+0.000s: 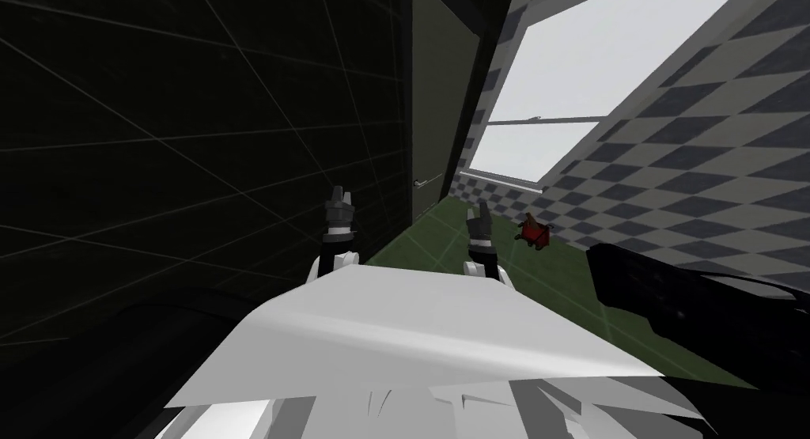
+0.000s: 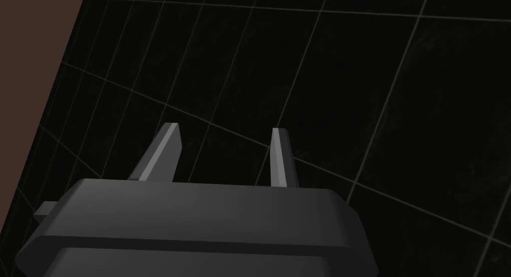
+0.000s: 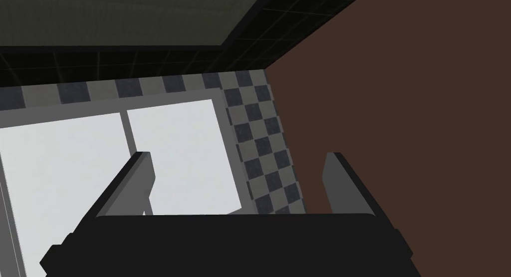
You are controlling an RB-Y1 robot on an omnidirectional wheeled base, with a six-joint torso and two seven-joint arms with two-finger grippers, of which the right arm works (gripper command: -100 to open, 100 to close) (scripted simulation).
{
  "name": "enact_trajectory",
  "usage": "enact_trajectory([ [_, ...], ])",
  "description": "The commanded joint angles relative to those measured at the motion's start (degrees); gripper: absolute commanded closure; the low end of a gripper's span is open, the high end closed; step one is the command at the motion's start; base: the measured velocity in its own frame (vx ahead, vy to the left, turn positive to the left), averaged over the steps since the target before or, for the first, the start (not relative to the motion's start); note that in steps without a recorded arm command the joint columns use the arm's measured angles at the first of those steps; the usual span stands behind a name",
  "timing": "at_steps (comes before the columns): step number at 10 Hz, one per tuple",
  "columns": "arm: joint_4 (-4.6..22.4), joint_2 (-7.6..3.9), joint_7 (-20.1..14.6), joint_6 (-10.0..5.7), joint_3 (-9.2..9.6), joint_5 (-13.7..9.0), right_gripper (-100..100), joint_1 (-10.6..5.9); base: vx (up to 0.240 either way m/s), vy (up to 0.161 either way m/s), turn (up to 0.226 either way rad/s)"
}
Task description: Pull the door open
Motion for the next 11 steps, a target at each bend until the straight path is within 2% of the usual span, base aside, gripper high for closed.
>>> enact_trajectory([
  [1, 2.0, -0.19, -0.1, -0.28, 0.08, -0.1, -100, -0.94, 0.076, -0.048, 0.131],
  [11, 14.9, -1.85, -1.3, -2.83, 0.38, -0.9, -100, -6.11, 0.083, -0.058, 0.137],
])
